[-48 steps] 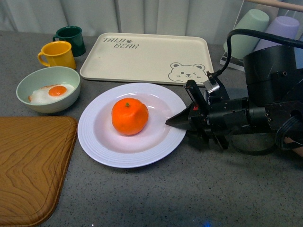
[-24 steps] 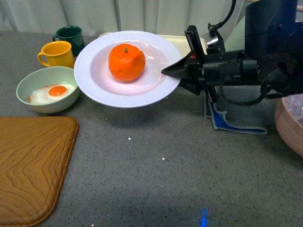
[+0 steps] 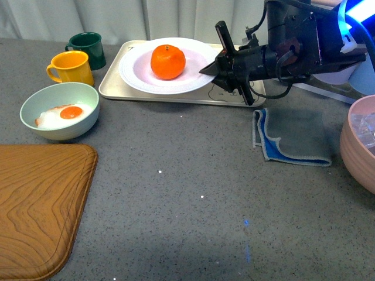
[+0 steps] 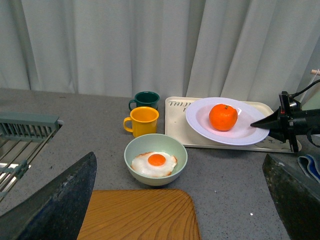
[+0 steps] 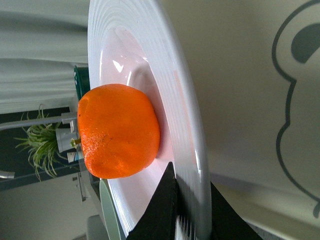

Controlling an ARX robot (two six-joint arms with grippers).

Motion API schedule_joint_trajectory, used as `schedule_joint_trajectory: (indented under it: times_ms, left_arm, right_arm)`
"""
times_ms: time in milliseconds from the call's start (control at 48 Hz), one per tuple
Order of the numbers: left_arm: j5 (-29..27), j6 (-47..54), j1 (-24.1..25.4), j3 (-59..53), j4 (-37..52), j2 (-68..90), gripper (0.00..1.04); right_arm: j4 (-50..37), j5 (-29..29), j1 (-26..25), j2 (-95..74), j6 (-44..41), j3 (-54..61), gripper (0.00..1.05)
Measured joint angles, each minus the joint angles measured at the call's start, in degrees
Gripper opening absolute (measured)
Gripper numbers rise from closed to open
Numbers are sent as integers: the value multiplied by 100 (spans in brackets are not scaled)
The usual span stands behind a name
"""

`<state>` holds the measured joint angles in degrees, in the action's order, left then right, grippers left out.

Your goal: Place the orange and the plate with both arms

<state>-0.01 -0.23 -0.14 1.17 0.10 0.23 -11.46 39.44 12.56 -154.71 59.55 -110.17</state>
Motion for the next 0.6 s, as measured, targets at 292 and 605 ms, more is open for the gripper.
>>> schedule_joint_trajectory:
  times_ms: [292,605]
  left_arm:
    - [0,0,0,0,0,0,98]
    - [0,0,0,0,0,0,98]
  right_arm:
    - [173,-168,-72,-129,-22,-236,23]
    - [-291,-623,-133,710,-542,1034,82]
